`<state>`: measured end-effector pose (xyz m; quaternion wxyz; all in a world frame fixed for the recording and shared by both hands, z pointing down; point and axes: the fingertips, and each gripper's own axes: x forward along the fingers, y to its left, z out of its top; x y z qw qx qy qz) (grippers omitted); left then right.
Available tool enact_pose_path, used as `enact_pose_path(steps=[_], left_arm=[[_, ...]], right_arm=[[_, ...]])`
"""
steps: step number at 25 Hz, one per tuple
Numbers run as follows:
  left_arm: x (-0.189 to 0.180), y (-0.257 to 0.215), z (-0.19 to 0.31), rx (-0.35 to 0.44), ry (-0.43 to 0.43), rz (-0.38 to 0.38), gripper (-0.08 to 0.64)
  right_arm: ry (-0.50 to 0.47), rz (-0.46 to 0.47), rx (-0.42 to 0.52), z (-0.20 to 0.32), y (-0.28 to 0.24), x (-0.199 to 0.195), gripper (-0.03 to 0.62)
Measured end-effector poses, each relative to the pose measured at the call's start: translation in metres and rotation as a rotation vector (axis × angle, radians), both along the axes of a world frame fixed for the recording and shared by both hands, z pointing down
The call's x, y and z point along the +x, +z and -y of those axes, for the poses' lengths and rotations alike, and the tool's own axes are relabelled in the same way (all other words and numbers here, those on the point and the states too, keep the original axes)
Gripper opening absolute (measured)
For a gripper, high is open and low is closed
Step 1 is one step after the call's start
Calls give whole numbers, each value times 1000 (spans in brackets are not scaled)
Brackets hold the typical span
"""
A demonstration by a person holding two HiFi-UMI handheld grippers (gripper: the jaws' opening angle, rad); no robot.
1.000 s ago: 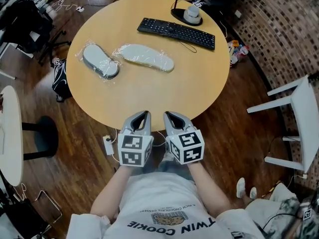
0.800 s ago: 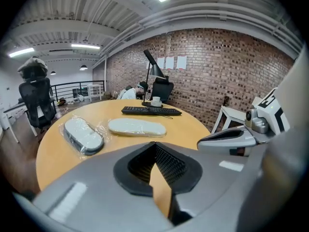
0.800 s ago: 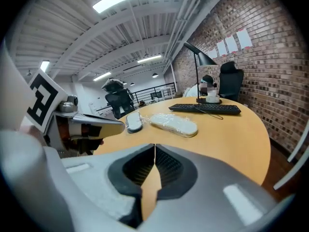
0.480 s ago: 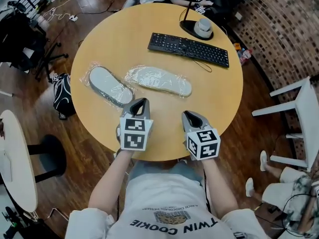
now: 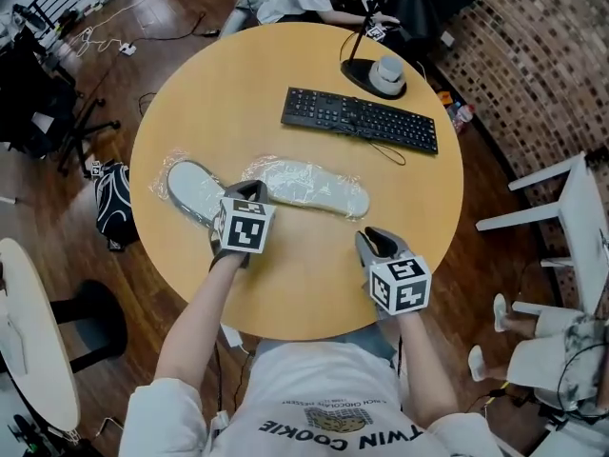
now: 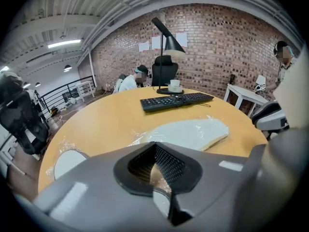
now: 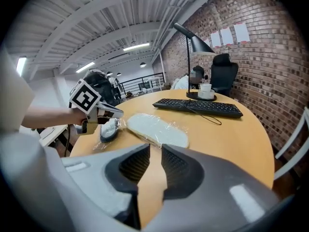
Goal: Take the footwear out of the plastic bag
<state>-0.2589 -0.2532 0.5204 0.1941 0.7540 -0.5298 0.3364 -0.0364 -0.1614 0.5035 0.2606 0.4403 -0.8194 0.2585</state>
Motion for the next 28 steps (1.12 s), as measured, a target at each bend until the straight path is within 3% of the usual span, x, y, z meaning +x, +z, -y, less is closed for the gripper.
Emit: enact_pose_path(steps=[7,21,25,28], left_arm=[[-15,33,28,-80,-41,80,6],[-33,68,39,-230,-8,220,6],[-30,67,40,-229,-5,226,5],[-29,68,40,-227,-8,225,5]], right_arm=[[-32,22,-54,38,13,20,69],[-31,236,-180,80,37,21,74],[-34,349,-245,77,39,20,140],[-26,354,-261,83,44,23,155]])
